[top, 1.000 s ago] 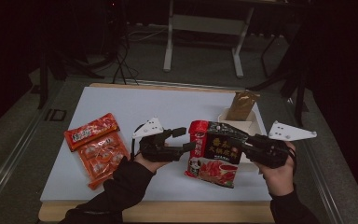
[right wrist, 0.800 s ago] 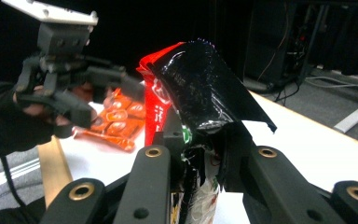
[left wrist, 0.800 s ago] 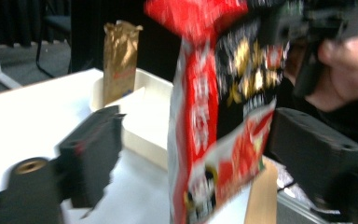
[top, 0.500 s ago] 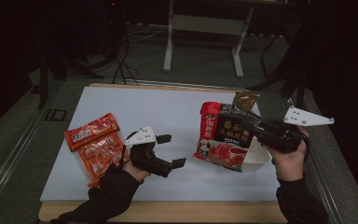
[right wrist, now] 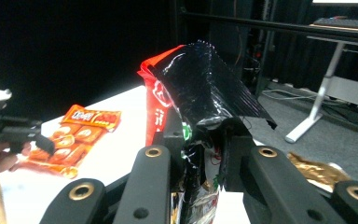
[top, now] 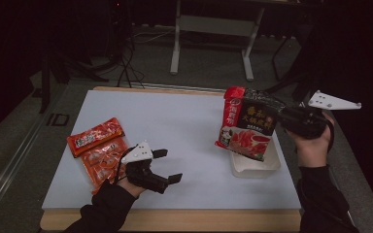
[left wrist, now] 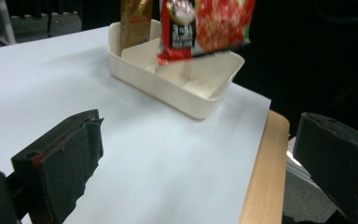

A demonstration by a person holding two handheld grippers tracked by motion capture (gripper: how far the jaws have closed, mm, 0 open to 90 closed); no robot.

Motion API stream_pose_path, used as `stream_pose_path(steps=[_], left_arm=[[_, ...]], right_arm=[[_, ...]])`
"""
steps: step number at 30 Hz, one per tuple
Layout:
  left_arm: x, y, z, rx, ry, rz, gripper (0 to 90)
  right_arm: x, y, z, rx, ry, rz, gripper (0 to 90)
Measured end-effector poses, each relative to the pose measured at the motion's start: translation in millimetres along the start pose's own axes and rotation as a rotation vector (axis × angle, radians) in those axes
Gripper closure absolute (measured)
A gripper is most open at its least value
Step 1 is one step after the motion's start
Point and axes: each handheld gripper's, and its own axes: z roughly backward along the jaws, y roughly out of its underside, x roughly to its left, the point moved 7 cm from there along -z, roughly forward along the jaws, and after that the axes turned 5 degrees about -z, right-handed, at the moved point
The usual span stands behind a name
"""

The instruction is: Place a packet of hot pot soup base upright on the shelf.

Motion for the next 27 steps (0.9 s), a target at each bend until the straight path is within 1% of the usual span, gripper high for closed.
stream_pose_path(steps=[1, 3, 4, 6, 7, 8, 10, 12, 15, 17, 18, 19, 24, 26, 27], left_arm=[[0.2, 2.6, 0.5, 0.000, 0.000, 0.007, 1.9], [1.8, 7.9, 1.8, 0.015, -0.003, 0.005, 1.9], [2.4, 10.0, 2.7, 0.014, -0.004, 0.008, 1.9], [3.1, 13.5, 4.2, 0.000, -0.001, 0.010, 1.9], [3.2, 15.7, 4.5, 0.002, -0.002, 0.008, 1.9], [3.2, 15.7, 4.5, 0.002, -0.002, 0.008, 1.9], [3.1, 21.2, 4.7, 0.008, -0.003, -0.004, 2.0], [3.3, 25.4, 4.2, 0.012, -0.007, 0.000, 2.0], [3.5, 30.9, 3.4, 0.015, -0.016, -0.018, 2.9], [3.6, 34.7, 3.1, 0.018, -0.015, -0.008, 3.0], [3.9, 36.6, 3.6, 0.013, -0.009, 0.002, 3.0], [4.3, 37.8, 4.0, 0.011, -0.009, 0.002, 3.0], [5.6, 45.3, 6.1, 0.008, -0.012, 0.019, 3.0], [6.5, 47.3, 6.7, 0.008, -0.016, 0.023, 2.9], [6.8, 47.9, 7.0, 0.009, -0.016, 0.021, 2.9]], right_arm=[[-3.8, -0.9, -0.3, -0.001, 0.007, 0.005, 76.8], [-11.3, -2.5, -0.6, -0.003, 0.017, 0.001, 76.7], [-14.6, -3.0, -0.7, -0.003, 0.022, 0.009, 76.7], [-22.5, -3.8, -0.6, -0.006, 0.033, 0.000, 76.7], [-26.2, -4.0, -0.5, -0.008, 0.037, 0.001, 76.7], [-26.2, -4.0, -0.5, -0.008, 0.037, 0.001, 76.7], [-36.2, -3.7, -0.9, -0.016, 0.049, -0.009, 76.6], [-41.6, -3.1, -1.9, -0.014, 0.051, -0.011, 76.6], [-51.0, -0.5, -4.4, -0.003, 0.055, -0.017, 76.6], [-56.0, 1.7, -6.2, 0.005, 0.060, -0.024, 76.5], [-58.5, 2.8, -6.9, 0.011, 0.063, -0.020, 76.6], [-61.9, 4.2, -7.5, 0.016, 0.066, -0.023, 76.5], [-75.5, 8.0, -7.8, 0.013, 0.063, -0.036, 76.5], [-80.0, 10.0, -7.2, 0.004, 0.051, -0.051, 76.4], [-81.0, 10.8, -7.2, 0.005, 0.051, -0.048, 76.5]])
